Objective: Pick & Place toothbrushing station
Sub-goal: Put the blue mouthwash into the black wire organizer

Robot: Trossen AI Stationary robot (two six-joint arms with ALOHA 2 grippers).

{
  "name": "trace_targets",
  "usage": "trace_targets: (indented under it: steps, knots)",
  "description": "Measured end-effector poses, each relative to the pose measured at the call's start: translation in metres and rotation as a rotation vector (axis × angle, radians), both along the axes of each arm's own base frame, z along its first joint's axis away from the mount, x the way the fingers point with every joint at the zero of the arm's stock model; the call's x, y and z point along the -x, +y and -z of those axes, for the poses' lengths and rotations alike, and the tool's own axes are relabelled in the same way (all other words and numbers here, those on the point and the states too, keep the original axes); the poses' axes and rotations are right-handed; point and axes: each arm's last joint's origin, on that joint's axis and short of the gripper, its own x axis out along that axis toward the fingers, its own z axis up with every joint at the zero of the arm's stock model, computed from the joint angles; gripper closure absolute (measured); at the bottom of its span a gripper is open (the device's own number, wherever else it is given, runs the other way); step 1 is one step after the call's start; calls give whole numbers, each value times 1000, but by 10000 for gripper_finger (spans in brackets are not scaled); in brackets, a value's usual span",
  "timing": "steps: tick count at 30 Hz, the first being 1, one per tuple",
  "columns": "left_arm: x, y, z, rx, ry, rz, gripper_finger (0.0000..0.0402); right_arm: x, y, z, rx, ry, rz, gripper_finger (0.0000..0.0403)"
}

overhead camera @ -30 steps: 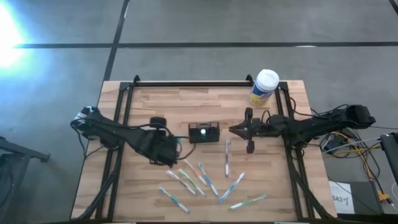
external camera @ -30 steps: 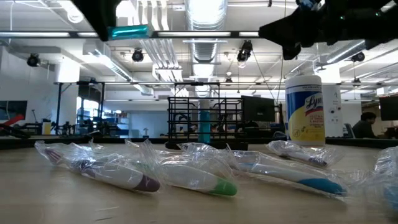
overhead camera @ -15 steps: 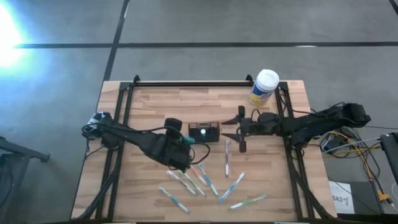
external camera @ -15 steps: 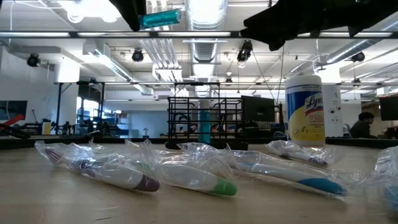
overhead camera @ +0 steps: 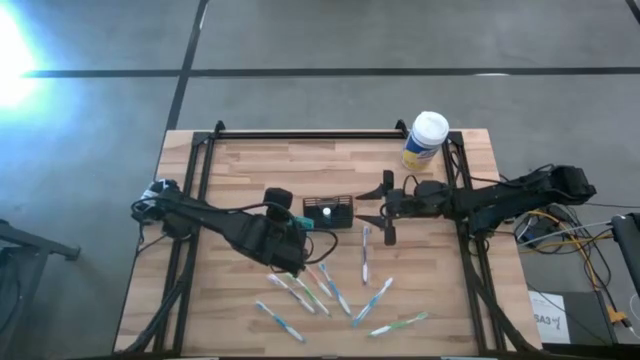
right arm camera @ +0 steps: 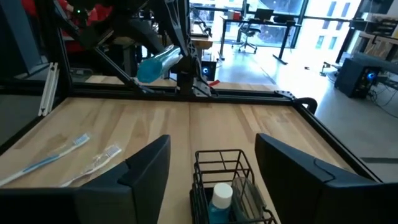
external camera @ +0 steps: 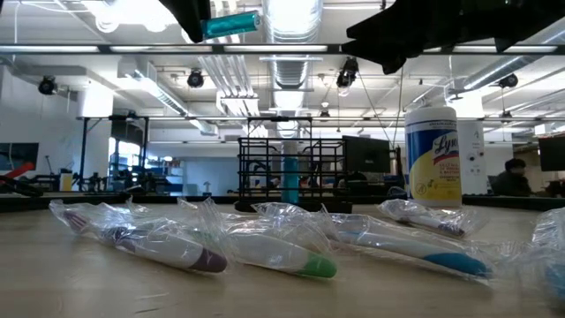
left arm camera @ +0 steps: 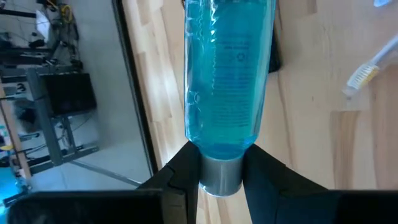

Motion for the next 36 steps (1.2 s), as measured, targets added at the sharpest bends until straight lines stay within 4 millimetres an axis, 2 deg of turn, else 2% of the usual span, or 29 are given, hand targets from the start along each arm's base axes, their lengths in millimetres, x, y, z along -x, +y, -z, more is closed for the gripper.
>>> trace_targets:
  steps: [8,22,29,36]
  knots:
    - [-1,2,-1,-63,-20,-1,310,0,0,1,-3,2,0,163]
    - [-6,7,-9,-402,-88,53,310,0,-1,-3,-59,-40,32,155]
    - [-19,6,-14,-556,-132,98,310,-2,-1,-9,-44,-65,57,143]
    - [-36,9,-18,-628,-183,83,310,-3,-3,-20,-2,-189,96,136]
